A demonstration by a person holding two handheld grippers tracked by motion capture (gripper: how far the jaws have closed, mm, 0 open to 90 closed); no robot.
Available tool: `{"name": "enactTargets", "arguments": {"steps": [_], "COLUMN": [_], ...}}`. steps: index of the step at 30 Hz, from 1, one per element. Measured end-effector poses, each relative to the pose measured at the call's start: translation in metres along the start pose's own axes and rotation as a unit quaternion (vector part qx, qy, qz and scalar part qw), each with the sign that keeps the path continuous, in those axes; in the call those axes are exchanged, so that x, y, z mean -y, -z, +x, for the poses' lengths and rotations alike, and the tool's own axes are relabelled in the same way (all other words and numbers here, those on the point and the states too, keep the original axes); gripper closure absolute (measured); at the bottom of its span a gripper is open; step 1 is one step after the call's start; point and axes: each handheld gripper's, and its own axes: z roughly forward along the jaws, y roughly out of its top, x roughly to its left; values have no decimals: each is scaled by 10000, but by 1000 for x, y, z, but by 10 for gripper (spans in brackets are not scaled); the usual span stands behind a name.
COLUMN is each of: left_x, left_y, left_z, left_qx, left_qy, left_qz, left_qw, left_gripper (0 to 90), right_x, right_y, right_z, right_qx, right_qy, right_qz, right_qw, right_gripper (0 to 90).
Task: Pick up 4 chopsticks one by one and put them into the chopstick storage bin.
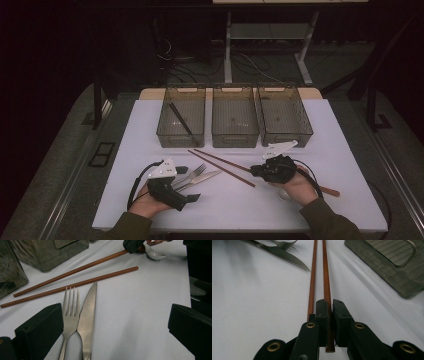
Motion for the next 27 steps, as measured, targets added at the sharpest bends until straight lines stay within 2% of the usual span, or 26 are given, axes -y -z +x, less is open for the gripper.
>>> {"name": "enactTargets", "arguments": {"steps": [15, 27], "left_x": [0, 0], "left_y": [0, 0], "left_z": [0, 0], "left_qx": [-3, -3], "left_qy": [1, -12], "left_qz": [5, 14], "left_qw": [10000, 10000], "left_gripper": [0, 0], "right_x": [-3, -6], "right_y": [18, 34], "right_z": [-5, -5], "right_qx": [-124, -246], "right_qy": [-40, -28], "right_qz": [-364, -766], "right_qw": [9993, 9968], "right_gripper": [836, 836]}}
